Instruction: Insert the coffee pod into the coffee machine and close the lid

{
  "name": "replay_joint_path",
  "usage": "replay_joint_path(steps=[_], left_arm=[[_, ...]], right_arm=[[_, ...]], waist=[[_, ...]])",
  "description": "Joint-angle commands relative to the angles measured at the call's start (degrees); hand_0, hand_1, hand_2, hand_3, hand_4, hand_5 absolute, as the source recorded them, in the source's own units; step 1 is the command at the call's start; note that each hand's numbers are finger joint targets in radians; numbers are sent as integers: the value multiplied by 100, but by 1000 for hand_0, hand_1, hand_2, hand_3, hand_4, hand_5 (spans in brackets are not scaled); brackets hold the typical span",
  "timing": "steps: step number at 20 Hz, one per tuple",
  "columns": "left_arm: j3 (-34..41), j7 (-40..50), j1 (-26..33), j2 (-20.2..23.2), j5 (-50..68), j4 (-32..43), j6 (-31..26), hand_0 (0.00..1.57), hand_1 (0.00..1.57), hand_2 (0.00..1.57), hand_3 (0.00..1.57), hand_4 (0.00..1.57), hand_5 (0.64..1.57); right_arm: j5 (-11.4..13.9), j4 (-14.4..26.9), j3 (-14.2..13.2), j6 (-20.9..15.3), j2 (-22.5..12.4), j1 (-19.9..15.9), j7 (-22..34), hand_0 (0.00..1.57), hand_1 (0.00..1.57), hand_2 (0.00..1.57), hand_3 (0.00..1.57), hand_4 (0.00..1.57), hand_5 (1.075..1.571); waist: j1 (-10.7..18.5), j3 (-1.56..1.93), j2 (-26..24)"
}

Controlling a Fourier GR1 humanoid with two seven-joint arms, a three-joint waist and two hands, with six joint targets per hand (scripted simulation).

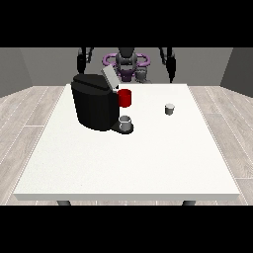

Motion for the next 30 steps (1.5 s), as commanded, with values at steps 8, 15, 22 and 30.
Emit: replay_joint_path(steps=[8,15,22,30], left_arm=[[333,-734,-927,2200,-847,459,-1228,0,0,0,0,0,1571],[637,-716,-1829,2801,-1169,1782,-1448,0,0,0,0,0,1571],[615,-1421,-2360,3162,-1666,3038,-1643,0,0,0,0,0,1571],[299,-1515,-3113,2813,-2512,3916,-968,0,0,291,0,0,1571]], right_arm=[[734,-69,39,-708,52,-260,-313,0,0,0,0,0,1571],[1099,-615,504,-720,126,-678,226,0,0,0,0,0,1571],[1214,-650,733,-964,397,-717,138,0,0,0,0,0,1571],[1364,-443,800,-1260,428,-1135,451,0,0,0,0,0,1571]], waist=[[-555,45,436],[-1168,42,948],[-1169,45,1487],[-1131,45,1795]])
